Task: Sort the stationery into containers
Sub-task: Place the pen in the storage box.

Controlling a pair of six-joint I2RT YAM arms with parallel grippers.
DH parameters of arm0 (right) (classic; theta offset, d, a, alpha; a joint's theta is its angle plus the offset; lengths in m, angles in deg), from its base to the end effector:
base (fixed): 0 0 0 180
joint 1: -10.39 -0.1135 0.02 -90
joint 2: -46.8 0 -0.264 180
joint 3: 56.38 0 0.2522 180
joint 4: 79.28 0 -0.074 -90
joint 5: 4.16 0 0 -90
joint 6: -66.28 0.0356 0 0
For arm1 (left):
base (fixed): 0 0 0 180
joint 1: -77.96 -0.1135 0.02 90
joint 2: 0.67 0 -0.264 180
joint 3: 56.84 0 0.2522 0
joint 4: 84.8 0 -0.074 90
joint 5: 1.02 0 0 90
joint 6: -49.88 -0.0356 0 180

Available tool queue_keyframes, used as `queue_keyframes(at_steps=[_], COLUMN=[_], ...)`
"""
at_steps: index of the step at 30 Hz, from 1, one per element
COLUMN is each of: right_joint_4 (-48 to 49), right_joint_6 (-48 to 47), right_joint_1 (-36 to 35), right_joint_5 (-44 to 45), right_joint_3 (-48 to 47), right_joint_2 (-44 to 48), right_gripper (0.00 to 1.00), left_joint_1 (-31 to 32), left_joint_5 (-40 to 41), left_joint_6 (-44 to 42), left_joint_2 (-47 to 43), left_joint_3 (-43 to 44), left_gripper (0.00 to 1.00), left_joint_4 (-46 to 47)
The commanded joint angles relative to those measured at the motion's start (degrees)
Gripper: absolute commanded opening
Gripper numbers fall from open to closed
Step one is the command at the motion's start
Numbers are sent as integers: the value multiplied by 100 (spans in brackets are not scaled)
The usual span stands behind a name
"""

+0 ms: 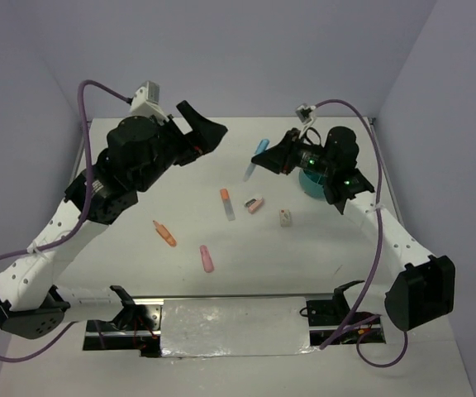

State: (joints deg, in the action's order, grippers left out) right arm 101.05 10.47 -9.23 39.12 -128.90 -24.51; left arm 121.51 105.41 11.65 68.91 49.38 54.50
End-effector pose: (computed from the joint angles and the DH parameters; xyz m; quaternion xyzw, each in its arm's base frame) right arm 0.2606 0.1204 0.3715 -0.2006 0.6712 0.5443 0.4615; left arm 0.1795 -0.1568 0.5038 -0.1490 0.7154 -0.4282 0.5317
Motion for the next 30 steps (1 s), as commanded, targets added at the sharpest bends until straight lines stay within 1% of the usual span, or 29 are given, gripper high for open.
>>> queue_keyframes(at_steps=[1,2,4,5,6,9,10,13,15,17,21,26,30], right_joint_4=[-1000,-1727,-2163,-2269,-2453,-2594,-2630,-2700,-2692,-2631,-2552,-2262,-2129], right_joint_6=[-1587,-2218,-2530,-2601,-2733,-3076,-3164,-3611,-3858,-4052,-4079,-3965,-3859], right_joint_1=[476,581,704,888,933,986,995,1004,995,1003,1004,986,995], right_joint_5=[810,1692,2401,2648,3112,4001,4587,5400,5629,5735,5973,5683,5586], right_joint_3=[-170,-423,-757,-846,-917,-1058,-1119,-1251,-1287,-1278,-1095,-585,-478], right_joint_2=[381,329,171,-22,-119,-427,-497,-796,-963,-1069,-1210,-1078,-1139], right_gripper=[0,0,0,0,0,0,0,0,0,0,0,0,0], left_joint_1=[-162,-206,-364,-408,-496,-584,-593,-602,-602,-602,-611,-611,-611], left_joint_5=[1267,1075,837,714,478,82,-24,-446,-639,-667,-684,-772,-825], left_joint_6=[484,362,264,185,141,-26,-79,-333,-457,-466,-448,-431,-422], left_joint_2=[74,21,-207,-295,-374,-673,-770,-885,-955,-1008,-1166,-1271,-1280], left_joint_3=[448,369,-52,-192,-498,-974,-1054,-1248,-1379,-1494,-1811,-2100,-2163], left_gripper=[99,99,99,99,99,99,99,99,99,99,99,99,99], left_joint_4=[-1665,-1657,-1596,-1499,-1446,-1262,-1235,-1138,-1164,-1234,-1445,-1481,-1437])
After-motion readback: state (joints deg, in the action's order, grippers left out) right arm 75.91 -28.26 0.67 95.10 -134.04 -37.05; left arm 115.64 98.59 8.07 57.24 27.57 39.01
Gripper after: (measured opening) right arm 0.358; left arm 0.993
